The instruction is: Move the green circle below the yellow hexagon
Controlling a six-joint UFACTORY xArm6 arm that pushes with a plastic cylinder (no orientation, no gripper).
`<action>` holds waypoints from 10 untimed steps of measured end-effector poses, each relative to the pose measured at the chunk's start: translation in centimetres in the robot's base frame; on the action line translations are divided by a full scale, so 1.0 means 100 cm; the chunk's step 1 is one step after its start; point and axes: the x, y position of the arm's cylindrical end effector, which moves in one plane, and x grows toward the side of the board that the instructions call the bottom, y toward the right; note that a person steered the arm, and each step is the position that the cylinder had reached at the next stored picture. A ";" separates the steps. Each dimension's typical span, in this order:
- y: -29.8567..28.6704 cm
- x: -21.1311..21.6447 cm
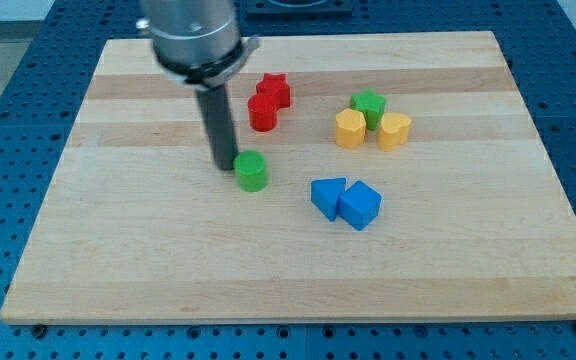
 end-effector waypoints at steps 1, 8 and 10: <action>0.034 -0.019; 0.082 -0.007; 0.100 -0.020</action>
